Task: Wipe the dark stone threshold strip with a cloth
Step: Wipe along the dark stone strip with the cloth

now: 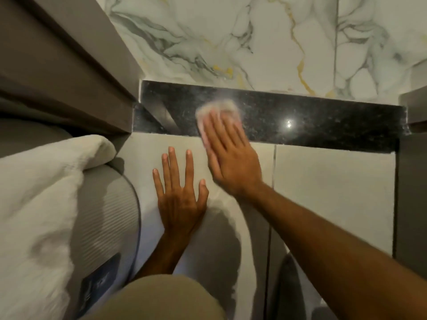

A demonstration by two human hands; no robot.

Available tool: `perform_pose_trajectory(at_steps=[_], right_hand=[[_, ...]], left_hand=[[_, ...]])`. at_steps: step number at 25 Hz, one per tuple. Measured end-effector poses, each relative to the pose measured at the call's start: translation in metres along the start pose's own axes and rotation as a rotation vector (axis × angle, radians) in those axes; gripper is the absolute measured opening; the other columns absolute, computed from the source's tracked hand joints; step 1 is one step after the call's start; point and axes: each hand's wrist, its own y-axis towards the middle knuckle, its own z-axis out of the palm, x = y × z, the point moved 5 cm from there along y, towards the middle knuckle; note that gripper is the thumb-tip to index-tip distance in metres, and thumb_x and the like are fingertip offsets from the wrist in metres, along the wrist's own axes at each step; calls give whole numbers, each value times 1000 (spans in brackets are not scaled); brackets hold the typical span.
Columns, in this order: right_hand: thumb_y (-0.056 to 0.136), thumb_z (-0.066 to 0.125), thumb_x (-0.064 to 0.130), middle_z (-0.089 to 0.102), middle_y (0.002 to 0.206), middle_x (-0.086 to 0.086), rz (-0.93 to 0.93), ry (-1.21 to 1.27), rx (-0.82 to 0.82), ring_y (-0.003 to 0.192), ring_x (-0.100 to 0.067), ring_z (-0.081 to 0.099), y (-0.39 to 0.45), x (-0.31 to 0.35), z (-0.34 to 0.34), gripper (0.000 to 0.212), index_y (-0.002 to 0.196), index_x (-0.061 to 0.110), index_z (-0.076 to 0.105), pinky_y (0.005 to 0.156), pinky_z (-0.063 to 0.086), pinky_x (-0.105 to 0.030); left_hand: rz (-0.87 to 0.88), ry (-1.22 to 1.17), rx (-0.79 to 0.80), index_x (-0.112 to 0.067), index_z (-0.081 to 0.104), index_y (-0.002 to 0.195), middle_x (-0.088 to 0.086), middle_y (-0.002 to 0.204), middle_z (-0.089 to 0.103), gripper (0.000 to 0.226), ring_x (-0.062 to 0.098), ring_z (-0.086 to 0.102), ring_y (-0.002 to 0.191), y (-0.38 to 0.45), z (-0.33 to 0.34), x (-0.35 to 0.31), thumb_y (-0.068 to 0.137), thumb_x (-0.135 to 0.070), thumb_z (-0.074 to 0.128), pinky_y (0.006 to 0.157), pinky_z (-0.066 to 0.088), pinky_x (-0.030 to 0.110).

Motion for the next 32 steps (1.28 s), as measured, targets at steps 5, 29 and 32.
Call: perform_pose_trajectory(at_steps=[5, 29, 32], right_hand=[[114, 38, 34, 24, 186, -9, 61, -12, -1, 176, -25, 16, -68, -84, -23, 67, 177, 19, 23, 141, 27, -56], [117, 37, 27, 10, 189, -4, 171, 207, 78, 178, -22, 6, 43, 25, -14, 66, 179, 16, 15, 146, 11, -51], [114, 35, 36, 22, 187, -5, 156, 185, 11, 175, -23, 20, -27, 7, -9, 68, 178, 16, 23, 143, 21, -50]], left_hand=[[-63, -50, 27, -20, 19, 176, 20, 183, 11, 74, 38, 11, 171, 1, -6, 12, 109, -47, 34, 137, 14, 64], [-33, 17, -87, -16, 20, 175, 20, 182, 17, 70, 37, 16, 170, -6, -4, 9, 114, -44, 39, 135, 25, 64], [-33, -21, -91, -17, 21, 175, 18, 182, 18, 68, 36, 15, 170, -5, 0, 11, 115, -45, 35, 135, 23, 64]])
